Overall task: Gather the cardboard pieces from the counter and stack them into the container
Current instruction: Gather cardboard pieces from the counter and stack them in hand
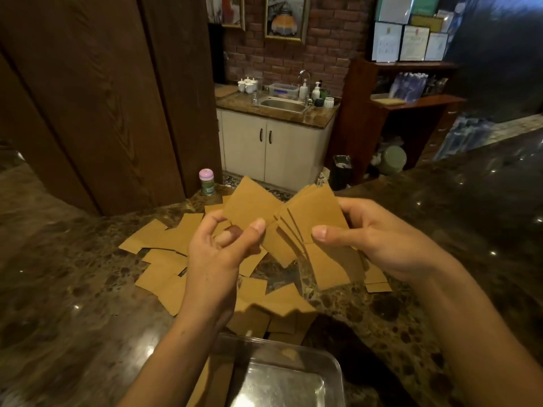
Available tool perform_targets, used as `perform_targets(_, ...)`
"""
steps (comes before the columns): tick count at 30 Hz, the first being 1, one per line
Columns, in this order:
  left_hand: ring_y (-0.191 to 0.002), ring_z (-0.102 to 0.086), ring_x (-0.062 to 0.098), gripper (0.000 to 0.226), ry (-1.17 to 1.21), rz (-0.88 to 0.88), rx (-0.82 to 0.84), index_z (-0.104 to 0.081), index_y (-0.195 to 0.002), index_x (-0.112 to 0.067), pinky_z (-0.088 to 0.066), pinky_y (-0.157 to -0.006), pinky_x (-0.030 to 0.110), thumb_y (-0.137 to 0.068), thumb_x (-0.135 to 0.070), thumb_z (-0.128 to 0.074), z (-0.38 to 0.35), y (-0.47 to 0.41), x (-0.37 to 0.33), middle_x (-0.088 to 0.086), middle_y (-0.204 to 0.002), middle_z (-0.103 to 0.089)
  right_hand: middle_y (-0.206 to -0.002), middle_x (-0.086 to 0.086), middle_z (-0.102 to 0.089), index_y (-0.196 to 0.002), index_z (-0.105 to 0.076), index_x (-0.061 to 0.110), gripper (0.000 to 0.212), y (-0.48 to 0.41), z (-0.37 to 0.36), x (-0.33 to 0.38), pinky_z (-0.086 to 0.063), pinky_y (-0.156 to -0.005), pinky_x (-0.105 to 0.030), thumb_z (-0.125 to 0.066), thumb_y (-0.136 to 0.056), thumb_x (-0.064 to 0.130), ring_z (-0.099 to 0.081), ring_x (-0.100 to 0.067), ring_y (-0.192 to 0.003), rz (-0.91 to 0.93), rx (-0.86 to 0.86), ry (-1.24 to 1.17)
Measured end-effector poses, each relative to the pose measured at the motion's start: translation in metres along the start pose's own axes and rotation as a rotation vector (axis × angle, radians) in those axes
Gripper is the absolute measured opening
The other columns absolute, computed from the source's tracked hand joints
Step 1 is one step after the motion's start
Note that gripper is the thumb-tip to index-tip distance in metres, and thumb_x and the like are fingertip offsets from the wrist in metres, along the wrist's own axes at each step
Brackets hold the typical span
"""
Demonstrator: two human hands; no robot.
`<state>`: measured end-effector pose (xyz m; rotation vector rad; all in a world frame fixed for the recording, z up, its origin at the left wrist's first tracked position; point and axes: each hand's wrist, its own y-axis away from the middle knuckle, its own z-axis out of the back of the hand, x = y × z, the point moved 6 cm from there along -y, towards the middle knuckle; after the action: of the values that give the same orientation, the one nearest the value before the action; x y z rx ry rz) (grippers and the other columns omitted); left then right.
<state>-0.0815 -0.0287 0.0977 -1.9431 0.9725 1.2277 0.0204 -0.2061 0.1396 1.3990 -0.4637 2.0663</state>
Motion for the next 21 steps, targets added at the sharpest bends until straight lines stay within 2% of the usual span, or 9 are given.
perform_targets(1,-0.091,-0.074,0.026,0.024,0.002,-0.009,-0.002,-0.064,-0.112,-0.014,-0.061,-0.077,0.033,-0.089,-0.011,-0.07,-0.001,-0.001,0.001,0.012,-0.101,-0.078,-0.112,0.003,-0.078,-0.125,-0.069,0.024,0.027,0.0,-0.005,-0.003,-0.055,-0.092,-0.037,-0.065,-0.098,0.025,-0.074,-0.016,-0.103,0.0,0.015,0.006)
perform_targets(3,-0.102,-0.073,0.029,0.013,-0.028,-0.014,0.025,-0.064,-0.11,-0.014,-0.062,-0.08,0.033,-0.097,-0.012,-0.062,-0.006,-0.001,0.003,0.015,-0.108,-0.075,-0.114,0.003,-0.078,-0.128,-0.067,0.023,0.031,-0.001,-0.009,0.0,-0.056,-0.09,-0.033,-0.064,-0.097,0.026,-0.074,-0.015,-0.105,0.04,-0.018,-0.029)
perform_targets(6,-0.107,-0.071,0.024,0.018,-0.128,-0.039,0.117,-0.066,-0.115,-0.017,-0.06,-0.084,0.034,-0.1,-0.012,-0.058,-0.018,0.002,0.004,0.006,-0.112,-0.075,-0.121,-0.008,-0.077,-0.132,-0.064,0.013,0.036,-0.004,-0.012,0.005,-0.062,-0.085,-0.031,-0.061,-0.097,0.019,-0.075,-0.024,-0.11,0.087,-0.125,-0.327)
perform_targets(8,-0.109,-0.07,0.023,0.023,-0.121,-0.032,0.162,-0.066,-0.121,-0.015,-0.059,-0.086,0.033,-0.102,-0.013,-0.054,-0.025,0.003,0.006,0.006,-0.115,-0.075,-0.121,-0.014,-0.076,-0.133,-0.063,0.012,0.032,-0.006,-0.018,0.005,-0.064,-0.085,-0.033,-0.058,-0.101,0.015,-0.075,-0.026,-0.107,0.095,-0.16,-0.437)
perform_targets(12,-0.11,-0.071,0.022,0.031,0.071,0.084,0.172,-0.065,-0.125,-0.025,-0.059,-0.081,0.033,-0.102,-0.034,-0.047,-0.041,0.006,0.006,0.004,-0.117,-0.075,-0.123,-0.003,-0.075,-0.136,-0.059,0.025,0.034,-0.009,-0.047,0.001,-0.062,-0.091,-0.038,-0.058,-0.103,0.024,-0.074,-0.02,-0.111,0.105,-0.193,-0.505)
perform_targets(15,-0.106,-0.074,0.022,0.045,0.356,0.24,0.193,-0.063,-0.131,-0.023,-0.062,-0.078,0.033,-0.093,-0.044,-0.05,-0.048,0.012,0.006,0.008,-0.115,-0.076,-0.13,0.004,-0.068,-0.141,-0.05,0.034,0.038,-0.011,-0.066,0.0,-0.06,-0.097,-0.036,-0.055,-0.104,0.031,-0.069,-0.012,-0.117,0.151,-0.217,-0.423)
perform_targets(18,-0.114,-0.07,0.029,0.052,0.4,0.315,0.245,-0.056,-0.14,-0.022,-0.061,-0.085,0.04,-0.094,-0.046,-0.05,-0.045,0.012,0.006,0.015,-0.129,-0.069,-0.149,0.007,-0.047,-0.15,-0.041,0.039,0.051,-0.011,-0.067,-0.003,-0.056,-0.106,-0.04,-0.058,-0.102,0.045,-0.056,-0.007,-0.13,0.194,-0.31,-0.132)
perform_targets(19,-0.115,-0.069,0.03,0.052,0.375,0.319,0.258,-0.054,-0.141,-0.027,-0.061,-0.087,0.043,-0.094,-0.047,-0.051,-0.042,0.012,0.007,0.016,-0.131,-0.067,-0.155,0.01,-0.037,-0.154,-0.034,0.043,0.062,-0.011,-0.066,-0.005,-0.056,-0.105,-0.037,-0.062,-0.099,0.048,-0.051,-0.006,-0.134,0.19,-0.339,-0.057)
perform_targets(21,-0.107,-0.072,0.031,0.047,0.291,0.324,0.275,-0.052,-0.139,-0.042,-0.061,-0.083,0.045,-0.092,-0.051,-0.052,-0.038,0.01,0.009,0.015,-0.132,-0.066,-0.158,0.025,-0.022,-0.153,-0.026,0.048,0.08,-0.006,-0.062,-0.006,-0.057,-0.093,-0.017,-0.074,-0.088,0.049,-0.046,0.001,-0.133,0.174,-0.386,-0.038)
